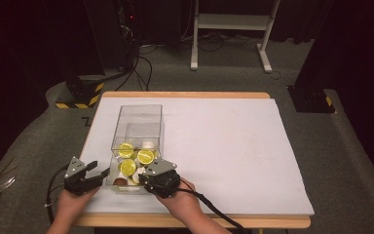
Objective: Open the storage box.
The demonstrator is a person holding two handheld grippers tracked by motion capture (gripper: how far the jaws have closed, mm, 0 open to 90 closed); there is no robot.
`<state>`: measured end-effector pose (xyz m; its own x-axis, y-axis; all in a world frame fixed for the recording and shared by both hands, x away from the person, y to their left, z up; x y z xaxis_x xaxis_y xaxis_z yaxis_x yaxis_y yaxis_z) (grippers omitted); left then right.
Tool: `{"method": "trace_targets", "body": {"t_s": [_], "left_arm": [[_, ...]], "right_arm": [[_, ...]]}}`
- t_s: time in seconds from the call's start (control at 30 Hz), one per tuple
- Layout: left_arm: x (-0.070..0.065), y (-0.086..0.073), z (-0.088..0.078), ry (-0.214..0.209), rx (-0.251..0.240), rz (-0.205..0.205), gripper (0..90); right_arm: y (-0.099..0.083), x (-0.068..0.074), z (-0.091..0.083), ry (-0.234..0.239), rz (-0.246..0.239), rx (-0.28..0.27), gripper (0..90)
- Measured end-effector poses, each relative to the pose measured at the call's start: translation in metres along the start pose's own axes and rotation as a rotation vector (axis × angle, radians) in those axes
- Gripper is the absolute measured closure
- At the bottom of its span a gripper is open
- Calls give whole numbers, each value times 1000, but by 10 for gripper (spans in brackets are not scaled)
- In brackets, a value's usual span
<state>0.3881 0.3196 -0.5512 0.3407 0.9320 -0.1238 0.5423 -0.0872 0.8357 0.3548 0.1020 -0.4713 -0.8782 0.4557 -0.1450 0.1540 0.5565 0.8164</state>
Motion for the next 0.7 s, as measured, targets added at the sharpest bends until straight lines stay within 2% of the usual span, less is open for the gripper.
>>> {"method": "trace_targets", "body": {"t_s": [0.13,0.4,0.63,0.7], "left_arm": [[0,0,0,0,2,-1,369],[0,0,0,0,2,1,369],[0,0,0,2,4,8,369],[0,0,0,2,4,8,369]], "right_arm": [[-5,-2,-2,24,39,-17,727],[-11,-2,-11,0,63,-35,710],[-13,2,-10,13,72,-35,782],[-11,2,-10,21,90,-42,814]]}}
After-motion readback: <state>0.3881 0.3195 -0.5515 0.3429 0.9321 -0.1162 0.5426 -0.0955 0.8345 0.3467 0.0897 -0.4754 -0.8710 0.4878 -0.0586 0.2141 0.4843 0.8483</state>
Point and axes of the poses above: each handheld gripper's, and its own axes: z roughly forward along the jaws, y roughly out of its top, x roughly to its left, the point moved 9 cm from there along z, roughly forward along the jaws, and after that the axes turned 7 degrees about -z, right-handed, at the moved point
